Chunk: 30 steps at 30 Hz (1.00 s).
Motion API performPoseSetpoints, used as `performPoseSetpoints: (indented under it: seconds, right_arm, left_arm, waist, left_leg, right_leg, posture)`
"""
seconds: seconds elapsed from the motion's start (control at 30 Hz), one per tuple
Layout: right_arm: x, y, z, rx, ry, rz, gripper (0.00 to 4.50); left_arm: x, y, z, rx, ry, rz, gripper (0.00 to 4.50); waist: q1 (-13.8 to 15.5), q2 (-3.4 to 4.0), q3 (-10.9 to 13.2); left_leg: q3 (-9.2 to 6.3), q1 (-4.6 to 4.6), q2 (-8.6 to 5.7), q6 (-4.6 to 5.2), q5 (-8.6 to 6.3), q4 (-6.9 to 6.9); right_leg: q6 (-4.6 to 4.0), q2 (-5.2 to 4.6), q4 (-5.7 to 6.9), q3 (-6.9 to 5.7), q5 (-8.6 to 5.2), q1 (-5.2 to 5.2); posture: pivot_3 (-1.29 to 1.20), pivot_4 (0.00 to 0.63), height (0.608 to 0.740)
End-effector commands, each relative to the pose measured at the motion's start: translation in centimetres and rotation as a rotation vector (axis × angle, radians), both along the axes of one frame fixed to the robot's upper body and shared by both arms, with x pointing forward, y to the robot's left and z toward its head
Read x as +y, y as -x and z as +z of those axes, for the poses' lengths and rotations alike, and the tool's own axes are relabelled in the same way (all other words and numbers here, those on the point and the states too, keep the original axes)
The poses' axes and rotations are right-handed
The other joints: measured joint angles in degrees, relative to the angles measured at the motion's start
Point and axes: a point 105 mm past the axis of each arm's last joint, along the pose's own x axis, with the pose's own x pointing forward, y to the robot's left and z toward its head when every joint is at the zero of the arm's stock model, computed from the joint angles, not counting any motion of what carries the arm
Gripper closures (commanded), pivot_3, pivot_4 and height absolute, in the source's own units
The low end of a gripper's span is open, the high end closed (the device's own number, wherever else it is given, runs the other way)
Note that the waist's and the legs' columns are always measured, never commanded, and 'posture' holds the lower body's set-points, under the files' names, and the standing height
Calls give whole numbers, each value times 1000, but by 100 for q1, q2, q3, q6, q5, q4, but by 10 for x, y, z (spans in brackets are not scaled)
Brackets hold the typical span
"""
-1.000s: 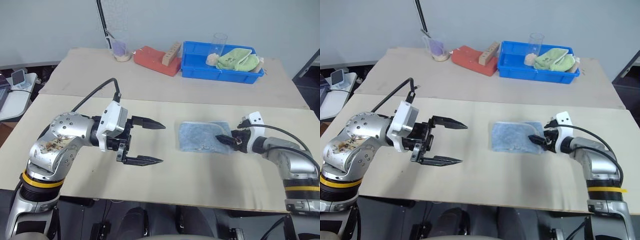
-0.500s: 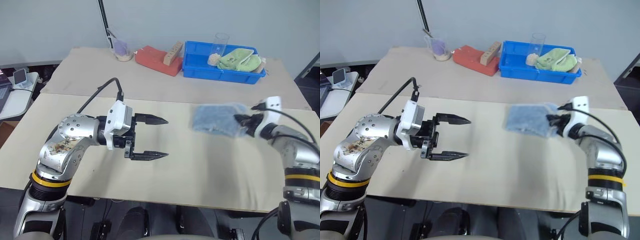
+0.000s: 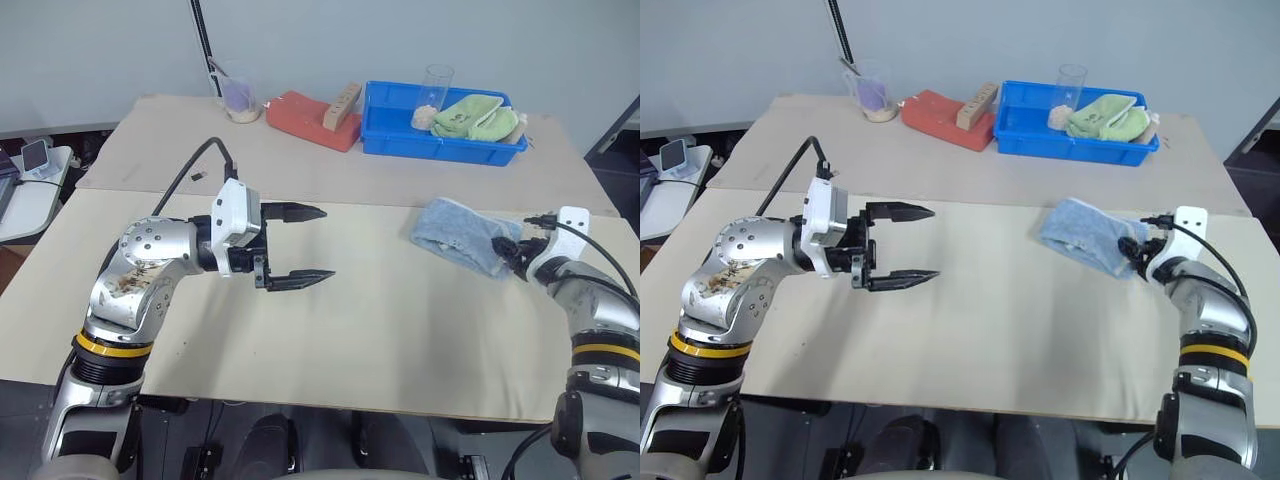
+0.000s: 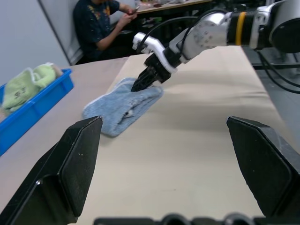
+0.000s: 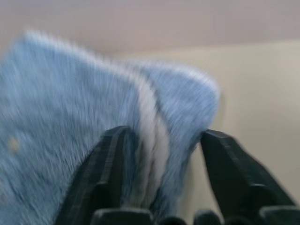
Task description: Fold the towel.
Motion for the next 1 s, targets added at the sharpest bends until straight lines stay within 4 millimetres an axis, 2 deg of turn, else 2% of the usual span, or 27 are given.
performPoseSetpoints:
  seconds: [0.03, 0.07, 0.13, 0.23, 0.33, 0.43, 0.63, 0.73, 1.0]
  right_arm:
    - [-7, 8, 50, -132, 38, 48, 246]
    - [-6, 11, 60, -148, 75, 85, 24]
    - [3, 19, 72, -163, 217, 205, 24]
    - [36, 39, 80, -168, 388, 482, 24]
    - [61, 61, 77, -135, 501, 725, 24]
    - [63, 78, 62, -17, 602, 863, 24]
    - [61, 86, 56, 27, 604, 904, 24]
    - [58, 86, 55, 35, 606, 903, 24]
    - [56, 84, 54, 39, 608, 906, 24]
  left_arm:
    - [27, -15, 13, -82, 11, 223, 0]
    - [36, -18, 11, -74, 8, 280, 0]
    - [53, -15, 6, -49, -16, 357, 0]
    - [80, -1, -14, 60, -105, 449, 0]
    - [110, 18, -34, 102, -226, 554, 0]
    - [129, 31, -42, 129, -275, 607, 0]
    - [142, 40, -42, 133, -259, 682, 0]
    - [148, 39, -43, 137, -264, 702, 0]
    - [148, 36, -41, 132, -242, 701, 0]
  waist:
    - [0, 3, 2]
    - [0, 4, 2]
    - [0, 7, 2]
    - [-23, 6, 2]
    - [-56, 5, 3]
    - [-1, 4, 5]
    - [138, 1, 7]
    - [134, 1, 7]
    - [130, 0, 7]
  left_leg:
    - [0, 0, 0, 0, 0, 0]
    - [0, 0, 0, 0, 0, -2]
    - [1, 0, 1, 0, 0, -9]
    - [3, 7, 3, 0, 0, -32]
    - [16, 27, 12, 0, 0, -57]
    - [25, 36, 15, -5, 3, -63]
    - [33, 41, 15, -11, 6, -50]
    - [35, 40, 15, -11, 6, -56]
    - [38, 41, 16, -12, 7, -57]
  right_leg:
    - [0, 0, 0, 1, 0, -1]
    - [0, -1, 0, 2, 0, -2]
    - [0, -1, 0, 3, 0, -6]
    - [1, -2, -7, 3, -1, -8]
    - [0, -2, -8, 7, -1, -8]
    - [-6, -4, -8, 6, -7, -8]
    - [21, -10, -9, 3, -29, -1]
    - [-19, -9, -8, 2, -9, -6]
    - [-21, -6, -7, 2, -9, -7]
  posture:
    - [0, 150, 689]
    - [0, 150, 689]
    - [0, 150, 689]
    - [0, 150, 689]
    - [0, 150, 689]
    - [0, 150, 689]
    - [0, 150, 689]
    - [0, 150, 689]
    - [0, 150, 689]
